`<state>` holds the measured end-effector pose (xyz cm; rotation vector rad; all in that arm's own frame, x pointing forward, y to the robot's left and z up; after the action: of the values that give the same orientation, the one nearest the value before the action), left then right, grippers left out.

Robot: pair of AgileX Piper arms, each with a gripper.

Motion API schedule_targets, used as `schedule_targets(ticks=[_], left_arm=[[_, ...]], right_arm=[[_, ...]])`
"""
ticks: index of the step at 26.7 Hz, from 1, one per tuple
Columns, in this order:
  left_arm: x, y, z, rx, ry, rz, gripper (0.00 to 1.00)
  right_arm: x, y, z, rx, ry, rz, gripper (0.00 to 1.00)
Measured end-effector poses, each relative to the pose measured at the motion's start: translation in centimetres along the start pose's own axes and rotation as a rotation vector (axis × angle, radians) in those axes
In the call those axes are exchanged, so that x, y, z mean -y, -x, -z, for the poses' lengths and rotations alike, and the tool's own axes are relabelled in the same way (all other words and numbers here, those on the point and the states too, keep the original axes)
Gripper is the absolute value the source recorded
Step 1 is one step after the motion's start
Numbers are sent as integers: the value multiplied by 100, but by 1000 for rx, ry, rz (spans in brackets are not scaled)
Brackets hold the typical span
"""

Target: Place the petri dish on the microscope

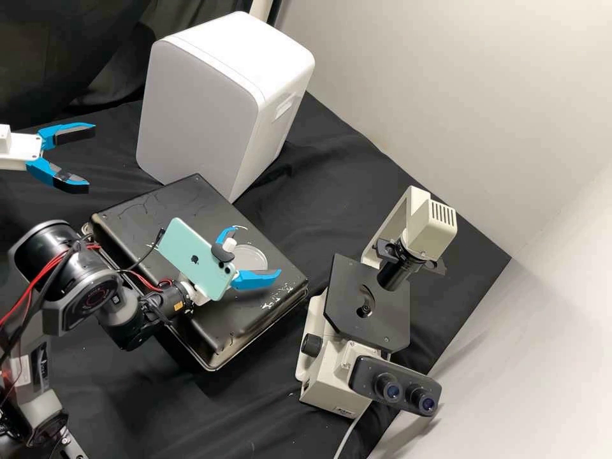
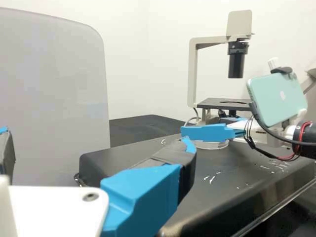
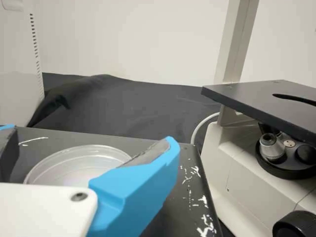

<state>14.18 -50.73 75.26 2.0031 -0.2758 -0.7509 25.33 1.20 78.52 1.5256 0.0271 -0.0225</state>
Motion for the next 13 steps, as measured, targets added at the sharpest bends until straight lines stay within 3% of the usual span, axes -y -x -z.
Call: schedule_targets(ticks=[7,13], left_arm=[[11,-5,-2,1,3,7,100],[14,-6,-1,1,3,8,100]], right_arm=[[-61,88,52,-19,-1,-21,100],[-49,141,33,-10,-1,-13,100]])
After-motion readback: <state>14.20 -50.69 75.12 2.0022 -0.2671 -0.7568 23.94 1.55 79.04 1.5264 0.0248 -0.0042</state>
